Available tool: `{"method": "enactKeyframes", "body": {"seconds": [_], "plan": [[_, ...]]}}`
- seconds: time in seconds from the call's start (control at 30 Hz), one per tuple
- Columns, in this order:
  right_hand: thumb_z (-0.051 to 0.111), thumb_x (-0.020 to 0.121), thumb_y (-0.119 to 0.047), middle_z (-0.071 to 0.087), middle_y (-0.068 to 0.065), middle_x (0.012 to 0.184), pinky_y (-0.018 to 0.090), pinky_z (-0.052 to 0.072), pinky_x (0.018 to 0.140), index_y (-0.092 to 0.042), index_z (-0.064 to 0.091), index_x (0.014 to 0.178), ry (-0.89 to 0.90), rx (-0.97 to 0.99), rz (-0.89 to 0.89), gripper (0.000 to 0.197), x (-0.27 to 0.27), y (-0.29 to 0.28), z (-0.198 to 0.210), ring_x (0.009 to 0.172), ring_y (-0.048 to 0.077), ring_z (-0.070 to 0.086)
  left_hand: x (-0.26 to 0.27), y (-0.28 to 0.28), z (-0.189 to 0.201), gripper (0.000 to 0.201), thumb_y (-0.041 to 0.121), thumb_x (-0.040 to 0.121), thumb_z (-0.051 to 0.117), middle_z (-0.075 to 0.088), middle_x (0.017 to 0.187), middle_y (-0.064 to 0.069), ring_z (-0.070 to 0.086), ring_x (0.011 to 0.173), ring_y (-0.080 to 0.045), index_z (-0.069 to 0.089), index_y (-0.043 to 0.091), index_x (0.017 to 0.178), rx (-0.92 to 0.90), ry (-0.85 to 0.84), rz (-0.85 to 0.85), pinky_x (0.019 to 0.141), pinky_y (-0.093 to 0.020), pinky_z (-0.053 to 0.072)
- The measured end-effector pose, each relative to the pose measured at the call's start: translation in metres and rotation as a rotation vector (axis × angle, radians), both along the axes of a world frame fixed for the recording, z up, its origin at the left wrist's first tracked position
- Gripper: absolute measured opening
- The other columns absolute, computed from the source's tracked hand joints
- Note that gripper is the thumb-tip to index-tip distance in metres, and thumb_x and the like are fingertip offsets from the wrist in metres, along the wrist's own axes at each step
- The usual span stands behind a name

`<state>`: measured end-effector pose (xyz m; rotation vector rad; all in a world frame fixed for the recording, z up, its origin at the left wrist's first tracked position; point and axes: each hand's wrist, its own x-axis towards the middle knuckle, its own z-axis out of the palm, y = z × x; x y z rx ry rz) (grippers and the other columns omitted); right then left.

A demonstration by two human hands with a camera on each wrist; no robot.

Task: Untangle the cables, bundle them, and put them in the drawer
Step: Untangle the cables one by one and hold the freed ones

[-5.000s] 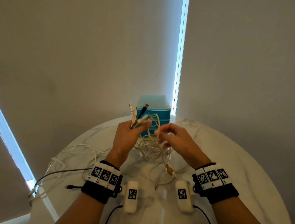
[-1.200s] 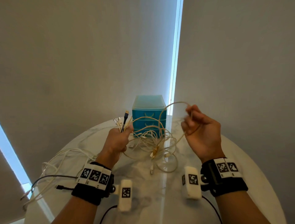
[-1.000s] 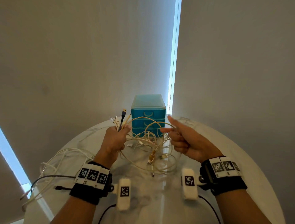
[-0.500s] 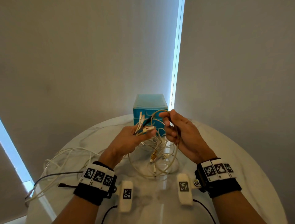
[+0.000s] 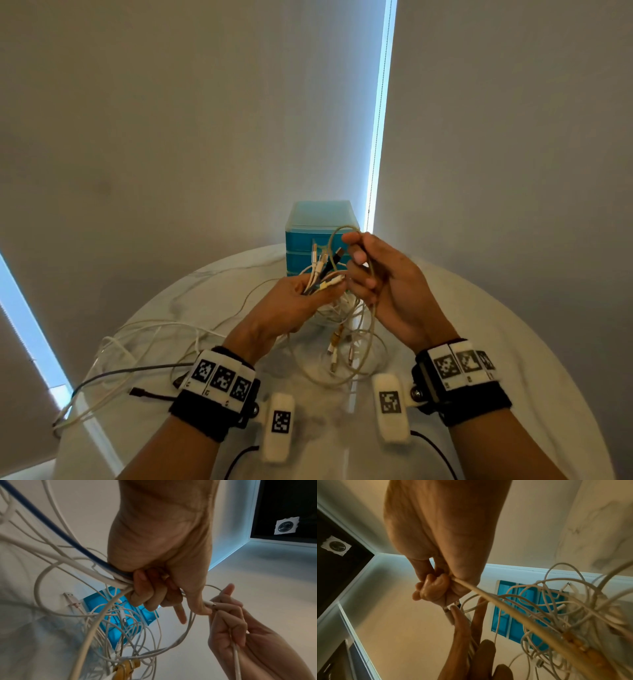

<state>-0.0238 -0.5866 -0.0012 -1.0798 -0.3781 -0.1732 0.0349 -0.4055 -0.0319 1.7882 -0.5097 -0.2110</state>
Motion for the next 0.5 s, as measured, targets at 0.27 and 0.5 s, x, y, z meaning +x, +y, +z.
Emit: {"method": "enactKeyframes", "body": {"seconds": [0.27,0.5], "plan": [[0.043,0.111,-0.023,0.044,-0.003,0.079,0.025,0.023,0.051,-0.008,0.069,0.104,-0.021,0.233,0.014,0.030,-0.002,-0.032,0.003,0.062,0.010,0.025,0.008,0.006,-0.002,0.036,0.054,0.095,0.074,0.036,0.061,0.006,0.025,0.054,-0.012,0.075,0.021,0.107,-0.208,0.065,-0.078,0.050,-0.027,0.023],[0.047,0.075,-0.016,0.064,0.022,0.071,0.038,0.042,0.067,-0.009,0.070,0.066,0.237,-0.649,0.084,0.026,0.006,-0.066,-0.021,0.069,0.035,0.064,0.006,0.012,0.007,0.019,0.036,0.107,0.062,0.054,0.053,0.022,0.048,0.046,0.004,0.073,0.022,0.112,-0.140,-0.098,0.006,0.050,-0.012,0.034]]}}
